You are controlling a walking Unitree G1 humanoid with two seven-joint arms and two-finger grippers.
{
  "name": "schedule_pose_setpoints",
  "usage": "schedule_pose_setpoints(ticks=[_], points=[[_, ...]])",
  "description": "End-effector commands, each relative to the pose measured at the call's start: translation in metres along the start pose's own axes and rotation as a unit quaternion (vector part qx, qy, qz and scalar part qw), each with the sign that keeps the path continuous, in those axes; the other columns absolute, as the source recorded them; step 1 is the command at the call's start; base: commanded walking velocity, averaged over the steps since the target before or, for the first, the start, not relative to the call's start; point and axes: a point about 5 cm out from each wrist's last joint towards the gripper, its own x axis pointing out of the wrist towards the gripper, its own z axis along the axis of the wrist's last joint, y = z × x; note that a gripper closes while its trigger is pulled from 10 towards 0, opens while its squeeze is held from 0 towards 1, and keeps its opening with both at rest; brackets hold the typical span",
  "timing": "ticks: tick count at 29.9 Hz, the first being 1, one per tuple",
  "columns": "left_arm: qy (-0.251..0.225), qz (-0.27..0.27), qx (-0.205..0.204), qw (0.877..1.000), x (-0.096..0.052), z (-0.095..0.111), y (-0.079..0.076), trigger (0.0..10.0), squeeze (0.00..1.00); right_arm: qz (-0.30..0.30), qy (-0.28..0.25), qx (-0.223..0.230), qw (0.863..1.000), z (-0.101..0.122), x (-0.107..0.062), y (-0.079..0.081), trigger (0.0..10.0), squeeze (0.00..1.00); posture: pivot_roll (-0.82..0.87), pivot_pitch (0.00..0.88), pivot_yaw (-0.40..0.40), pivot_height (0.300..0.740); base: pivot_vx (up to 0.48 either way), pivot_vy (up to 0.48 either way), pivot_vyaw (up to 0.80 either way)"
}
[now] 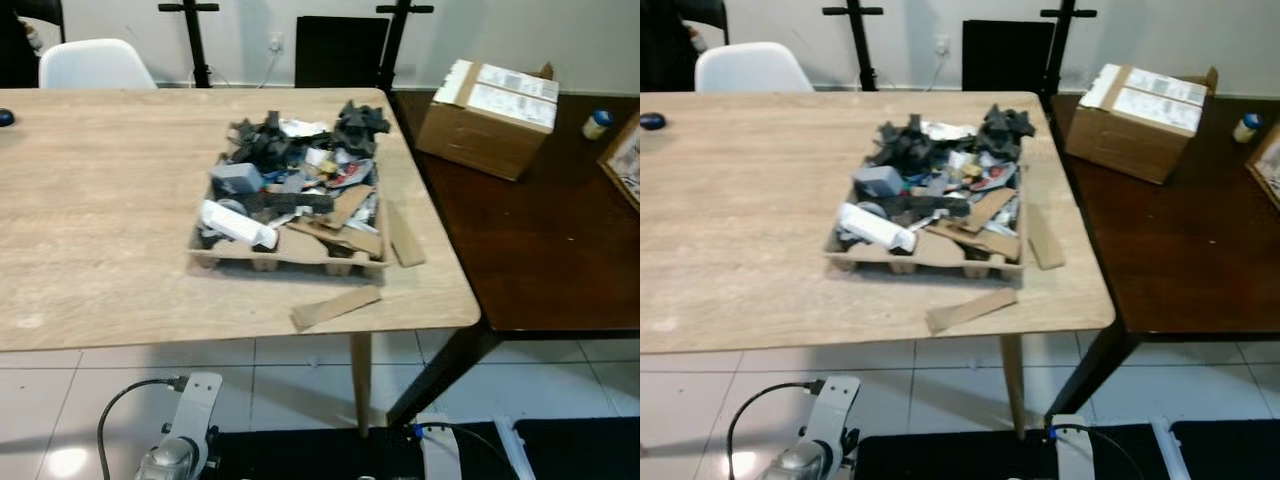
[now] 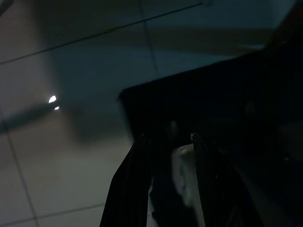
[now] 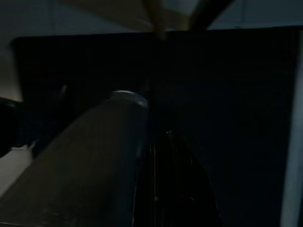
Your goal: Picking trash to rubbish bin
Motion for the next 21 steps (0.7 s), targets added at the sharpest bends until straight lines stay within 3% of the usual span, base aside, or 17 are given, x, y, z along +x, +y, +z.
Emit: schedule_pose_setpoints(ticks=[1,21], points=[[0.016,-0.003,-0.009,1.0,-0.0014,-0.0093,-0.0023,10.0,0.0,0.001,0.014,0.002,1.0,-0.008,-0.0013,0.0006,10.0,0.0,0.03,0.142,-0.02,0.74,0.0,-0.326,0.0],[0.013,0.0,-0.019,1.0,-0.0011,-0.0079,-0.0017,10.0,0.0,0.002,0.013,-0.003,1.0,-0.0064,-0.0012,-0.0004,10.0,0.0,0.02,0.142,-0.027,0.74,0.0,-0.328,0.0]])
